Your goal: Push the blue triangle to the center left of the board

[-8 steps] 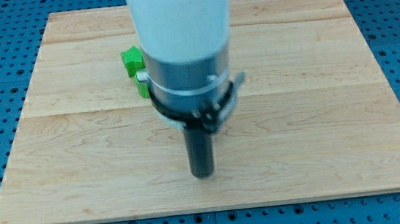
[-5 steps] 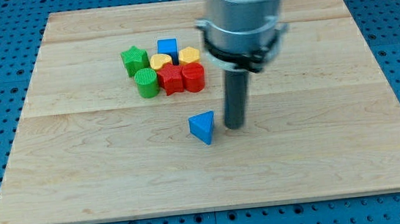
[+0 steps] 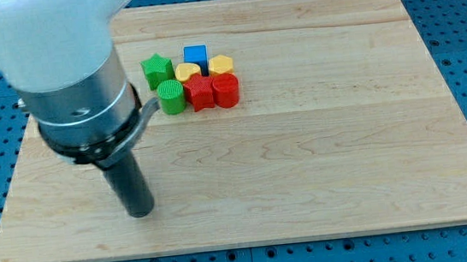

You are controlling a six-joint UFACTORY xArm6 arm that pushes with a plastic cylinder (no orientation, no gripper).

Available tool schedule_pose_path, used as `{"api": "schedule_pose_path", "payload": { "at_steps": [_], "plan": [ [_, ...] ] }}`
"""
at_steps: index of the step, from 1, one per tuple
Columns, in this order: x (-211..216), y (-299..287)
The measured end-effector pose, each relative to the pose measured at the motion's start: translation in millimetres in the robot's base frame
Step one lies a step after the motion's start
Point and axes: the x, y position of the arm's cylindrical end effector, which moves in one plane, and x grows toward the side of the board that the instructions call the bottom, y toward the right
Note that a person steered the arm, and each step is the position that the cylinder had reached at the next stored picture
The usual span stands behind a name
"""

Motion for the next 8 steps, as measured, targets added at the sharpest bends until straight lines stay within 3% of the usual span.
{"api": "schedule_pose_path", "payload": {
  "at_steps": [2, 3, 6, 7, 8],
  "plan": [
    [-26.2, -2.8],
    [-16.9, -43.3],
    [-91.2, -22.1],
    [-89.3, -83.2],
    [-94.8, -93.2]
  ]
}}
